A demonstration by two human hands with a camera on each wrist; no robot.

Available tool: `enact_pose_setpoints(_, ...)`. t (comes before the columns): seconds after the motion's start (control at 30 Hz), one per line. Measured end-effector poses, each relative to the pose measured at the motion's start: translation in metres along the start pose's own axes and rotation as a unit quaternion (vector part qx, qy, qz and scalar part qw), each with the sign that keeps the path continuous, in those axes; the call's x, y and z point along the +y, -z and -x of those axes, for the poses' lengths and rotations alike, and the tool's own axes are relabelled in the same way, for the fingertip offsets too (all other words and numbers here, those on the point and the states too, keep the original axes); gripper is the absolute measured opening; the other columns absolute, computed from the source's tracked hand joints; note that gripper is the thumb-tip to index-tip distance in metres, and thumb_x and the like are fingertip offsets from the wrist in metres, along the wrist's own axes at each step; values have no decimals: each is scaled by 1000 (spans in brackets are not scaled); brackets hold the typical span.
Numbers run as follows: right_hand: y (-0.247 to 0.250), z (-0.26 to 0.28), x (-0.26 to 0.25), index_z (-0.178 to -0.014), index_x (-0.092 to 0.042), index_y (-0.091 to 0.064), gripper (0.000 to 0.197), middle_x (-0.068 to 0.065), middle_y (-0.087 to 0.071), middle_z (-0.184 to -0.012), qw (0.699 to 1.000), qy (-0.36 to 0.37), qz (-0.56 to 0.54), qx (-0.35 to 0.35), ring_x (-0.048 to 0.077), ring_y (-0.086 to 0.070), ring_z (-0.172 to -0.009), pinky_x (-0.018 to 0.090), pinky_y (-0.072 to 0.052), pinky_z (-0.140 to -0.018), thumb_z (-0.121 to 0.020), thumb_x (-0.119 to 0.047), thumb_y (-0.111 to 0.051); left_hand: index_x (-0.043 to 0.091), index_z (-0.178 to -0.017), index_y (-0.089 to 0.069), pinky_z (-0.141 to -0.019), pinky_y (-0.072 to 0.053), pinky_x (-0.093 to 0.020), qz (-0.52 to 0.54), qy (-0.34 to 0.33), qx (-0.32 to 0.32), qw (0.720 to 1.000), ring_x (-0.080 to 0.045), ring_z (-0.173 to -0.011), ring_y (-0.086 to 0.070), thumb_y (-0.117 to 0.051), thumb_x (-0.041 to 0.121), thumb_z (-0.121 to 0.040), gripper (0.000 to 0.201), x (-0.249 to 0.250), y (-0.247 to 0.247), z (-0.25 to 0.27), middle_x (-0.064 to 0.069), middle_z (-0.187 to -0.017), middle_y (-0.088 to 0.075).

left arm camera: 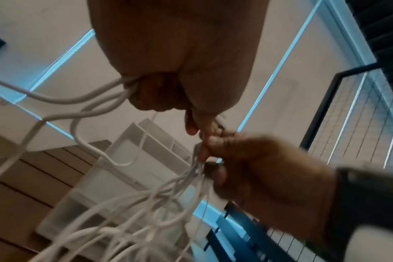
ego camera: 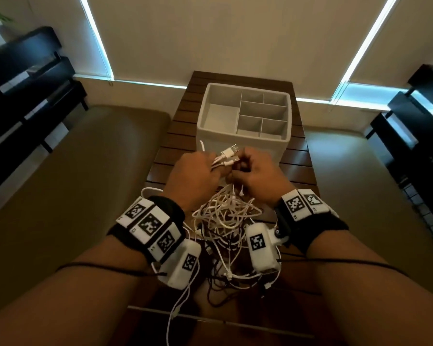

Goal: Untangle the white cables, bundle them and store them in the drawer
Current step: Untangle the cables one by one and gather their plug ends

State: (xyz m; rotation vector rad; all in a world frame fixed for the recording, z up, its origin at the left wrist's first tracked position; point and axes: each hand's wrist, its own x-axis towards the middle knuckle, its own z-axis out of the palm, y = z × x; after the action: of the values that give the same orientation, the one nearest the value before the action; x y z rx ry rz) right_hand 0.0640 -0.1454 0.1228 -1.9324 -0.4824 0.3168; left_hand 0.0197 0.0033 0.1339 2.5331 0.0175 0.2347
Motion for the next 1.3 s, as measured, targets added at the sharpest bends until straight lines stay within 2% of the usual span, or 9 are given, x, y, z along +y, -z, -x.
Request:
enact_pose_setpoints(0.1,2,3,8,-94,-17,-57,21,0,-62,-84,999,-6,-16,-43,3,-61,-63,19,-49,-57,-86,2,-61,23,-56,-47,-43,-29,-18,48,-3,18,999,-8,-48,-48,-65,27,-90,38,3,6,-3,8,-52,-47)
enact_pose_setpoints(0.27,7,-6,33,-83,-24,-62,9,-4,-62,-82,976,-10,204,-78,14,-59,-78,38,-51,-79,-90,-19,-60,19,-66,-63,-42,-31,-9,170,-7,119,978,3,-42,-43,-66,24,-90,25,19,36,-2,9,-52,-48)
enact_pose_setpoints(0.4,9,2,28,-88,-17,-66,12,9,-65,-81,996,-61,61,-22,17,-59,-63,28,-52,-60,-93,-12,-57,17,-72,-66,-47,-33,-17,82,20,133,988,-4,-51,-50,-65,31,-89,23,-2,64,-10,5,-57,-53)
enact_pose_setpoints(0.53,12,1,1,-95,-8,-66,12,9,-63,-71,999,-20,-41,22,13,-55,-52,19,-46,-47,-95,-8,-54,16,-88,-67,-63,-33,-28,-42,84,88,992,-29,-77,-58,-64,28,-89,13,-19,66,-13,-8,-78,-60)
enact_pose_setpoints(0.7,7,-4,-16,-85,-22,-67,16,1,-64,-70,985,0,167,-53,13,-58,-62,32,-49,-63,-95,-21,-54,25,-101,-70,-51,-32,-17,-22,-13,115,993,-5,-60,-52,-58,33,-93,16,8,44,-3,8,-74,-58)
enact_pose_setpoints(0.93,6,3,-8,-97,-6,-65,12,3,-64,-74,995,18,92,-19,12,-57,-62,30,-48,-61,-90,-5,-56,25,-62,-52,-42,-32,-15,65,7,-76,995,-3,-48,-44,-64,36,-91,33,5,12,-13,7,-56,-51)
enact_pose_setpoints(1.03,4,7,0,-101,-3,-61,13,16,-67,-87,998,-51,7,-29,27,-63,-74,42,-55,-73,-88,-5,-60,23,-67,-54,-45,-29,-16,32,-6,-73,997,-5,-51,-45,-63,36,-91,29,9,15,-13,7,-60,-50)
enact_pose_setpoints(1.17,2,8,31,-82,-13,-58,8,5,-68,-81,980,-85,149,-103,19,-62,-70,46,-54,-77,-88,-13,-62,18,-75,-65,-41,-32,-10,131,-27,25,991,0,-42,-42,-62,34,-92,23,28,37,-14,8,-55,-49)
enact_pose_setpoints(1.3,8,9,44,-79,-12,-62,16,4,-66,-74,985,-77,148,-31,23,-64,-71,50,-54,-77,-92,-19,-57,18,-70,-62,-46,-31,-17,40,-29,57,997,-8,-52,-46,-63,34,-90,26,15,68,-26,5,-56,-48)
